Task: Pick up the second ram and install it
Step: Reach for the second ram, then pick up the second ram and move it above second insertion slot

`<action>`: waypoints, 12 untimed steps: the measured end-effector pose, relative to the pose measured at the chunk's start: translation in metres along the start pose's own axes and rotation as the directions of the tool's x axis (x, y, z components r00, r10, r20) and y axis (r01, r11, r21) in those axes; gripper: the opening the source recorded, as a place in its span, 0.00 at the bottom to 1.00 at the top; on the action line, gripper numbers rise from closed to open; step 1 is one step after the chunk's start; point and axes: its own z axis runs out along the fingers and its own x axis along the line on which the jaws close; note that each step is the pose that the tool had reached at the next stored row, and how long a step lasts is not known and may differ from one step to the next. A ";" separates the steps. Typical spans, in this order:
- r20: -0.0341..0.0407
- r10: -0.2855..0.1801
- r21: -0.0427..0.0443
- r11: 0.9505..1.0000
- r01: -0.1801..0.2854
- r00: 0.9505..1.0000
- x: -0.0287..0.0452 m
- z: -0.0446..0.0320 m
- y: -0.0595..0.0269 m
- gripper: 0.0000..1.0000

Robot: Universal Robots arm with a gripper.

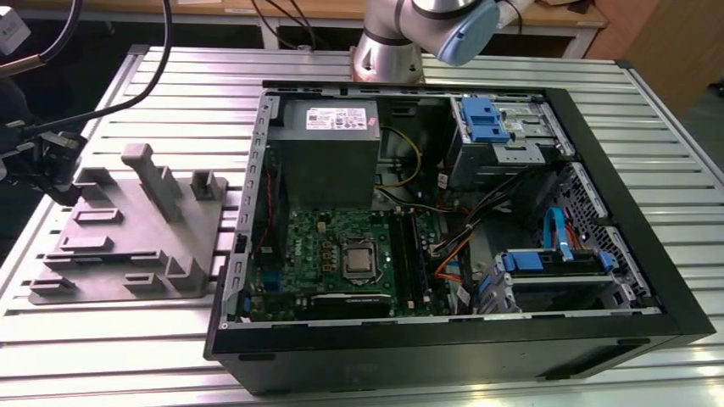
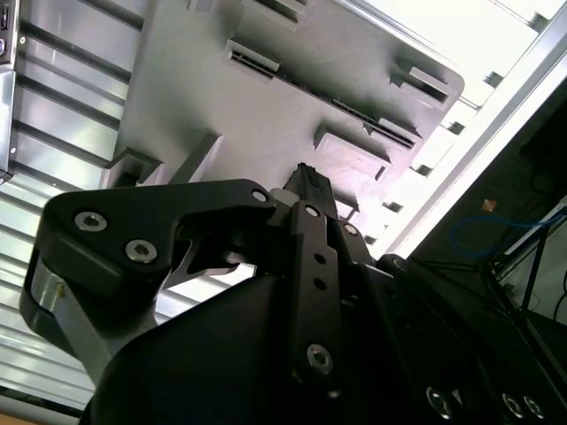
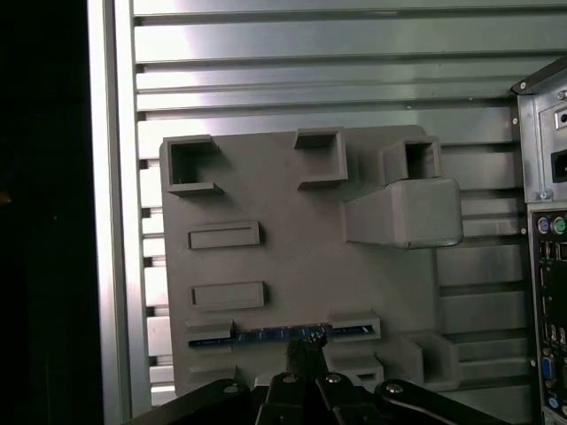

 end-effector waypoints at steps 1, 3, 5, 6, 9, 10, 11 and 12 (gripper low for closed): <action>0.000 0.000 0.000 1.000 0.000 1.000 0.0000 0.0000 0.0000 0.07; 0.000 0.000 0.000 1.000 0.000 1.000 0.0000 0.0001 0.0000 0.07; 0.000 0.000 0.000 1.000 0.000 1.000 0.0000 0.0001 0.0000 0.07; 0.000 0.000 0.000 1.000 0.000 1.000 0.0000 0.0002 0.0000 0.07; 0.000 0.000 0.000 1.000 0.000 1.000 0.0000 0.0003 0.0000 0.07; 0.000 0.000 0.000 1.000 0.000 1.000 0.0000 0.0003 0.0000 0.07; 0.000 0.000 0.000 1.000 0.000 1.000 0.0000 0.0003 0.0000 0.07; 0.000 -0.008 0.000 1.000 0.008 1.000 0.0001 0.0010 0.0000 0.07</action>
